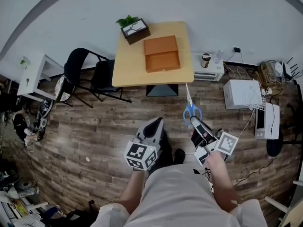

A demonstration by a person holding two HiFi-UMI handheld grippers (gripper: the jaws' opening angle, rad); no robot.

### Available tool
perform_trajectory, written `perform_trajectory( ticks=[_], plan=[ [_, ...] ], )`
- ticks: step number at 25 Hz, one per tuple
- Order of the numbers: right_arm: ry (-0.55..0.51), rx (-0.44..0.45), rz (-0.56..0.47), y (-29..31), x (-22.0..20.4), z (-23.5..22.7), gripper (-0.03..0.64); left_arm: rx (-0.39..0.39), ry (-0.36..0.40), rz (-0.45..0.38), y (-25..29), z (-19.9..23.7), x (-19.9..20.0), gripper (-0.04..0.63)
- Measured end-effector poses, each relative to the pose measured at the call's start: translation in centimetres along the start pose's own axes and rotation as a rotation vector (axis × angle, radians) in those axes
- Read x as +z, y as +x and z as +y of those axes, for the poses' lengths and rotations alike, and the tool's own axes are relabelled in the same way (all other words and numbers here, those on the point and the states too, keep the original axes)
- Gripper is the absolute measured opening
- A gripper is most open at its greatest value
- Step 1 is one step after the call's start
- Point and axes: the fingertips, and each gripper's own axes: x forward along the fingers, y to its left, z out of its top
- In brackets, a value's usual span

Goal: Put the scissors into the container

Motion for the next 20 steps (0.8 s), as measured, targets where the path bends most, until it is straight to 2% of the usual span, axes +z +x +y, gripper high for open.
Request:
perform_trajectory(
  ticks=[3, 20],
  plan=[
    [-0.003, -0.015, -0.001, 1.3, 0.8, -0.7, 0.041, -0.014, 0.022, 0.011, 1.2, 1.1, 0.6, 0.008],
    [-0.025, -0.05, -0.022, 10.8, 5.0, -2.3, 0.041, -0.08, 0.028, 0.003, 7.4, 9.2, 5.0, 0.008]
  ],
)
